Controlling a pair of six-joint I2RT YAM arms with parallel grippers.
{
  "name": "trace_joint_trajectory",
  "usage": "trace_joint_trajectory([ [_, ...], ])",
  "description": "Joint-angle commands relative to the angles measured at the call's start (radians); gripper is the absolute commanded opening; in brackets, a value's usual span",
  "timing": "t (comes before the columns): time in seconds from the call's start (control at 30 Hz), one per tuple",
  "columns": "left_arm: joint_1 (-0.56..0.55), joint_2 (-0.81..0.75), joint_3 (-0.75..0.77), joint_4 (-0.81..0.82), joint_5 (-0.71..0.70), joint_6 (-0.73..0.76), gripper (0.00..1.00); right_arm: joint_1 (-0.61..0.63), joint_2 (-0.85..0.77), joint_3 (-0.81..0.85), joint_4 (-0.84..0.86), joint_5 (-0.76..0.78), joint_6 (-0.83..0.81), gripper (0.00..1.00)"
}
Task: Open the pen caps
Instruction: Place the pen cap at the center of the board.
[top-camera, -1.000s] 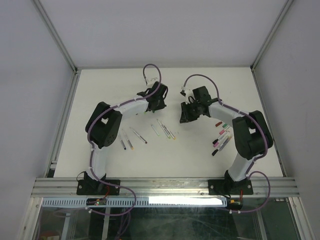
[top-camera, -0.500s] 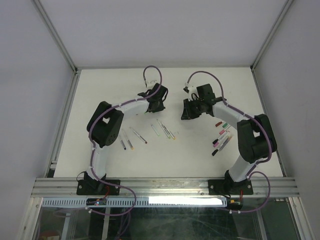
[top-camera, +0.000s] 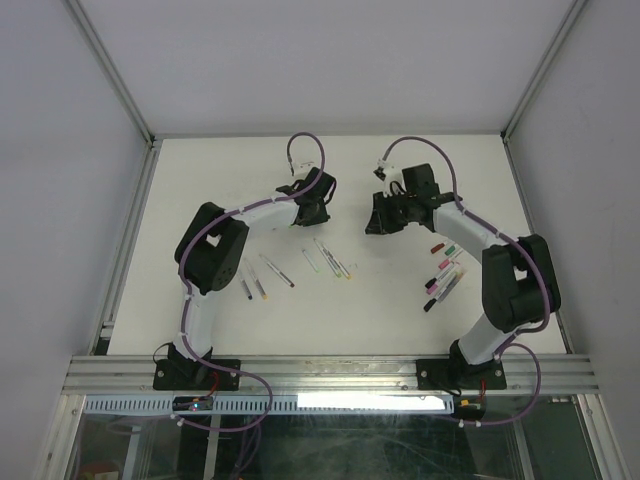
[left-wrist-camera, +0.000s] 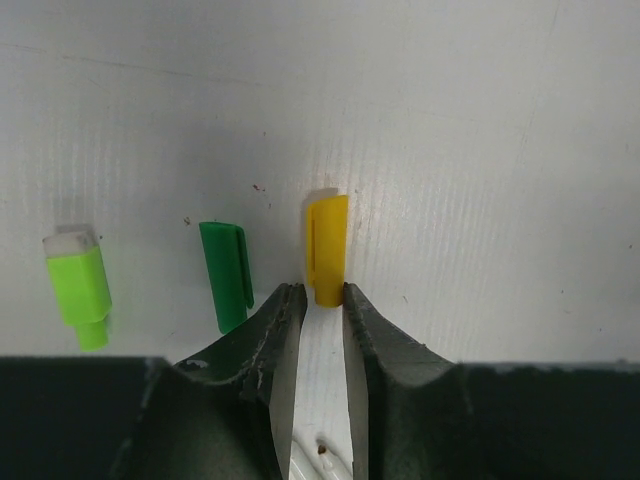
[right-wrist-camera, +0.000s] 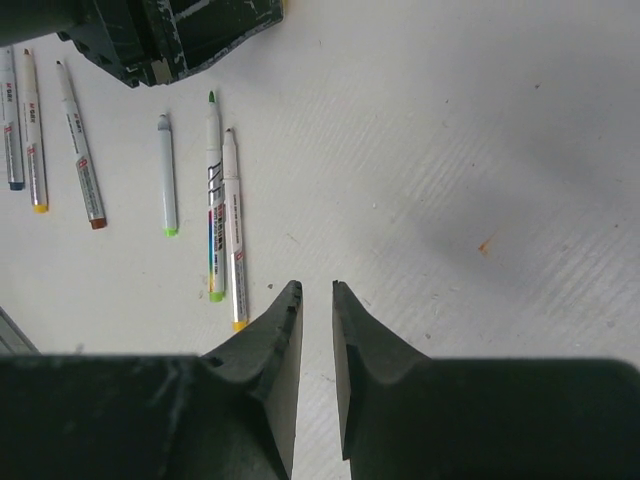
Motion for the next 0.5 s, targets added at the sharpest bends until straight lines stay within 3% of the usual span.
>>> trace_joint_trajectory([
  [0.0, 0.000, -0.017, -0.001, -0.004, -0.030, 0.017, 0.24, -0.019, -0.070, 0.006, 0.014, -0.037, 0.001, 0.21],
  [0.23, -0.002, -0.071, -0.001, -0.009, -0.014, 0.035, 0.25, -0.033, -0.100, -0.004, 0.014, -0.060, -0.018, 0.21],
  [0.47, -0.013, -0.238, -0.038, -0.012, 0.019, 0.086, 0.28, -0.044, -0.162, -0.016, -0.012, -0.162, -0.121, 0.23],
])
